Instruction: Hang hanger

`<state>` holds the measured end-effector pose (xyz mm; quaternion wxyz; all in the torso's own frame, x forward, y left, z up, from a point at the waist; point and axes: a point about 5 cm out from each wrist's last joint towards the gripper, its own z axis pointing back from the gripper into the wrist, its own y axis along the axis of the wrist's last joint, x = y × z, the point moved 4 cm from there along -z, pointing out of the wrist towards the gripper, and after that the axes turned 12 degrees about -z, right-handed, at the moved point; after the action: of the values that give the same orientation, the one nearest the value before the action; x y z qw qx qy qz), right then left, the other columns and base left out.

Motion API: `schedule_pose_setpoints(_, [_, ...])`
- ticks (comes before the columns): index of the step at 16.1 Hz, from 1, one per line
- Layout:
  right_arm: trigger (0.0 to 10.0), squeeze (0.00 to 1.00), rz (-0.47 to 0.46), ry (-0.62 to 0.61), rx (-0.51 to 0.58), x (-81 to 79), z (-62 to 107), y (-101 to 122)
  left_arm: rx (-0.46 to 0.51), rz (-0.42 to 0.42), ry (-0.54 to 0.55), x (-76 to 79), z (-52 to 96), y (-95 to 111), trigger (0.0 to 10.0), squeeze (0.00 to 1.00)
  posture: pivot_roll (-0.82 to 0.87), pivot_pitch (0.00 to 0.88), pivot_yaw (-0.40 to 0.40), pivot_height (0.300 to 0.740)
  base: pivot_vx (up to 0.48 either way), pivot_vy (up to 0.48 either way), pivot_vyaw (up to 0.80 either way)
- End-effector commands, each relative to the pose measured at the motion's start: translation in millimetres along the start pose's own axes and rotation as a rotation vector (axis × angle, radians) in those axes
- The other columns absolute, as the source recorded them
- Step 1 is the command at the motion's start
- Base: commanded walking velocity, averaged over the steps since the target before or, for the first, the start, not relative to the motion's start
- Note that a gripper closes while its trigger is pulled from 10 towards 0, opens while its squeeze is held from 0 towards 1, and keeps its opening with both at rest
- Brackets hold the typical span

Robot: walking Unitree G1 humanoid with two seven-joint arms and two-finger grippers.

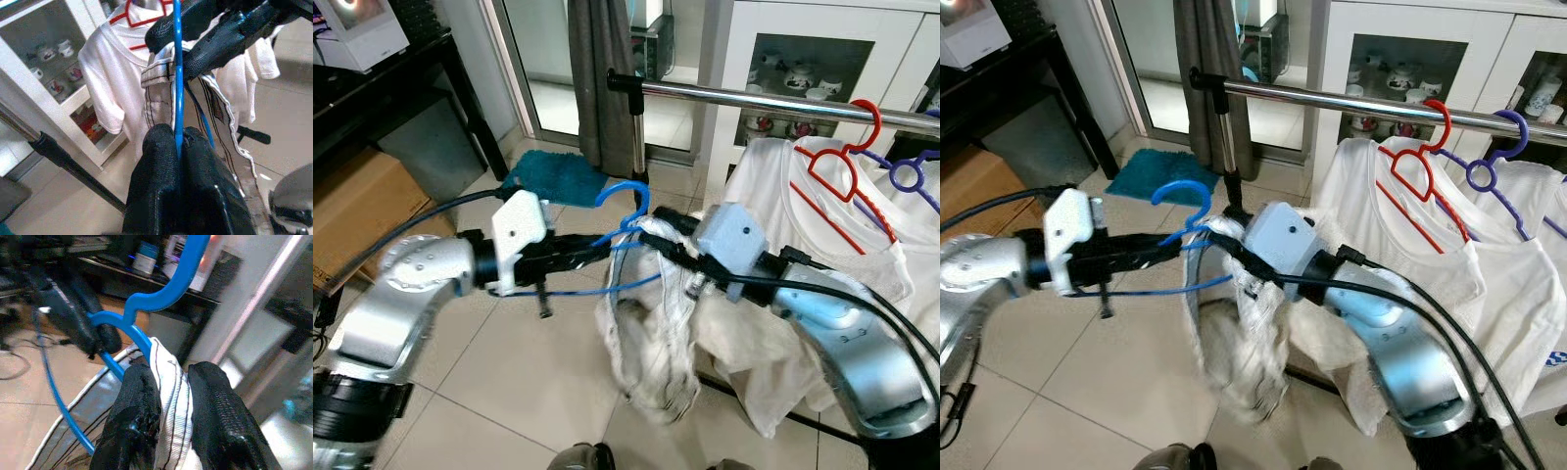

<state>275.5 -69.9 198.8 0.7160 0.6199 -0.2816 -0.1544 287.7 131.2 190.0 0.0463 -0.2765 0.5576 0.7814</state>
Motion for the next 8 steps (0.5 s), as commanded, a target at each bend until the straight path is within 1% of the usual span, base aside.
schedule_pose_setpoints(1, [0.0,0.00,-0.025,0.081,0.126,-0.9,9.5,27,-0.087,0.035,0.124,-22.3,33.7,-18,0.0,0.00,-0.05,0.075,0.127,0.740,0.000,0.000,0.00])
schedule_pose_setpoints(2, [0.0,0.00,-0.057,0.121,0.133,-3.6,11.2,28,-0.102,0.036,0.126,-24.8,38.8,-20,0.0,0.00,-0.05,0.074,0.128,0.740,0.000,0.000,0.00])
schedule_pose_setpoints(3, [0.0,0.00,-0.108,0.178,0.146,-6.9,14.0,30,-0.124,0.039,0.135,-29.4,47.4,-24,0.0,0.00,-0.05,0.072,0.129,0.740,0.000,0.000,0.00])
schedule_pose_setpoints(4, [0.0,0.00,-0.127,0.196,0.153,-7.7,14.9,30,-0.132,0.041,0.141,-31.5,50.8,-26,0.0,0.00,-0.05,0.072,0.129,0.740,0.000,0.000,0.00])
schedule_pose_setpoints(5, [0.0,0.00,-0.168,0.214,0.175,-6.3,16.5,33,-0.150,0.043,0.156,-34.9,57.6,-29,0.0,0.00,-0.05,0.069,0.130,0.740,0.000,0.000,0.00])
schedule_pose_setpoints(7, [0.0,0.00,-0.206,0.203,0.198,-1.6,17.5,35,-0.161,0.046,0.165,-34.5,61.1,-31,0.0,0.00,-0.05,0.066,0.130,0.740,0.000,0.000,0.00])
schedule_pose_setpoints(8, [0.0,0.00,-0.211,0.198,0.199,0.0,18.0,35,-0.161,0.047,0.164,-33.4,61.2,-32,0.0,0.00,-0.05,0.064,0.130,0.740,0.000,0.000,0.00])
